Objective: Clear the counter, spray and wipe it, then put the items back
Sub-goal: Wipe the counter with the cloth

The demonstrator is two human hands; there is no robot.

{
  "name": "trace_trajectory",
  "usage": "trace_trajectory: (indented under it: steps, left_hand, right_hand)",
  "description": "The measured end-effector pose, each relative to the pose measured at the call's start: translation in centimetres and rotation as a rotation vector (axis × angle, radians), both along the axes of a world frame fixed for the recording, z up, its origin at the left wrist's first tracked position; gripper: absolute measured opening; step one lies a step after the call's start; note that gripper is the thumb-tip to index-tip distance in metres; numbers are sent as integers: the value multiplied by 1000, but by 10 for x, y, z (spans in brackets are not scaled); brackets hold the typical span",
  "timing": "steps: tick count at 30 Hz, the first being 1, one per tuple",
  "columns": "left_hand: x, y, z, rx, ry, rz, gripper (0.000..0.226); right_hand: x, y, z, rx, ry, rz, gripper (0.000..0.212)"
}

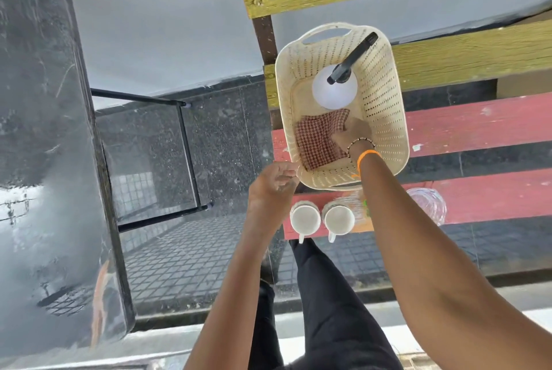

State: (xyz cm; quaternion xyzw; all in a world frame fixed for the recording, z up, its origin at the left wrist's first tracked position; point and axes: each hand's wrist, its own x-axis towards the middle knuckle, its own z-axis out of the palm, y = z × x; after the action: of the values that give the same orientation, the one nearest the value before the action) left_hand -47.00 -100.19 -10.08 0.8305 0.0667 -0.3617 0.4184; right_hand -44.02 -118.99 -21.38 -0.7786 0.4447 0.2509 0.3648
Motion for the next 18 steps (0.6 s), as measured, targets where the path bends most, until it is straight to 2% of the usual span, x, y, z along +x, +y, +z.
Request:
trace_trajectory:
  steps: [1, 3, 5, 9, 11, 14, 16, 18]
  left_hand:
    - [-1, 3, 2, -13, 14, 17, 23]
    - [-2, 8, 7, -72, 57, 71, 24]
    - [-3, 15, 15, -195, 104, 136, 27]
    - [-4, 35, 31, -610, 263, 319, 38]
    - [-6, 56, 40, -802, 316, 407, 43]
    - [-14, 108, 53, -890, 318, 607, 41]
    - [-25, 154, 57, -934, 283, 703, 38]
    - [-37, 200, 64, -981, 259, 786, 39]
  right_hand:
    - [0, 4, 10, 10, -81, 6, 32]
    - [-4, 20, 43, 13, -215, 30, 39]
    - [-15, 42, 76, -33, -359, 73, 32]
    - [-43, 96, 143, -70, -625, 239, 20]
    - [-53, 130, 172, -14, -665, 396, 12]
    - [-62, 188, 197, 142, -612, 687, 13]
    - [-68, 224, 208, 247, -598, 688, 18]
    - [-70, 259, 216, 260, -641, 602, 19]
